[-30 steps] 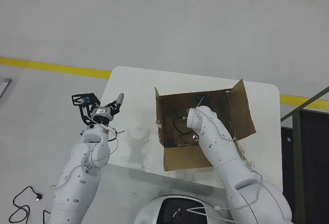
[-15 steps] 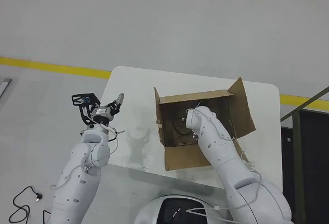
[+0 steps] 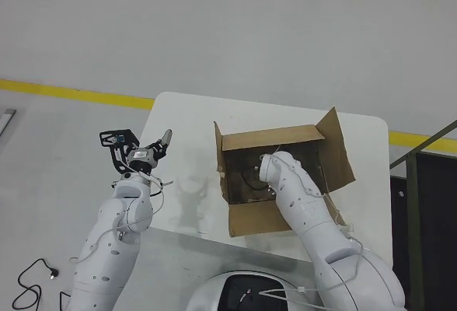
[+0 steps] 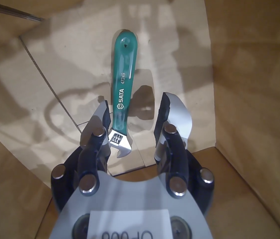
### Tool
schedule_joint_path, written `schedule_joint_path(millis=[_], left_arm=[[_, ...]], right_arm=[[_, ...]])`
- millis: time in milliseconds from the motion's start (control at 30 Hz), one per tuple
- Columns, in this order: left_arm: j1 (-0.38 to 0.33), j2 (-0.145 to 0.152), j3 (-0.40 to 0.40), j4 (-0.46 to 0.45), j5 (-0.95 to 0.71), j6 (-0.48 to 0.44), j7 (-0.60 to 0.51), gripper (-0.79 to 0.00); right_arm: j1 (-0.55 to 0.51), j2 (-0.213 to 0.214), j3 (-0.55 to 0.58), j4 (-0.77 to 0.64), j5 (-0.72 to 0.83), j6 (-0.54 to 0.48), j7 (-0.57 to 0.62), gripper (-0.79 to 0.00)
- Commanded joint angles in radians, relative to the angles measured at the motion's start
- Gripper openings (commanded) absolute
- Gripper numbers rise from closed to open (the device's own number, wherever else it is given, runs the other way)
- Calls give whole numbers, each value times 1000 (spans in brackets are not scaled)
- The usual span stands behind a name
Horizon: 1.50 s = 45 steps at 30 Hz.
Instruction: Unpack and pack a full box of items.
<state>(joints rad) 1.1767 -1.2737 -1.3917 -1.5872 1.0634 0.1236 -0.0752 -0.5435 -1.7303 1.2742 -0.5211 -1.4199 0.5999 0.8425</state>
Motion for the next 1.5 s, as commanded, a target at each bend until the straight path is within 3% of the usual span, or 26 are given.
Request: schedule_joint_path(millis=[0,1000,1033,1167,1467], left_arm=[[0,0,0,0,0,0,0,0],[0,0,0,0,0,0,0,0],[0,0,0,0,0,0,0,0],[0,0,0,0,0,0,0,0],[0,0,0,0,0,0,0,0]], right_arm=[[2,-1,-1,8,5,-1,-3,-394],[32,-16,-16,100,46,0,-45,-453],[33,-16,-16,104,47,0,-47,-489],[39,-16,-16,113,52,1,-53,-785],[46,-18,-18,95,64,1,-60,-785]])
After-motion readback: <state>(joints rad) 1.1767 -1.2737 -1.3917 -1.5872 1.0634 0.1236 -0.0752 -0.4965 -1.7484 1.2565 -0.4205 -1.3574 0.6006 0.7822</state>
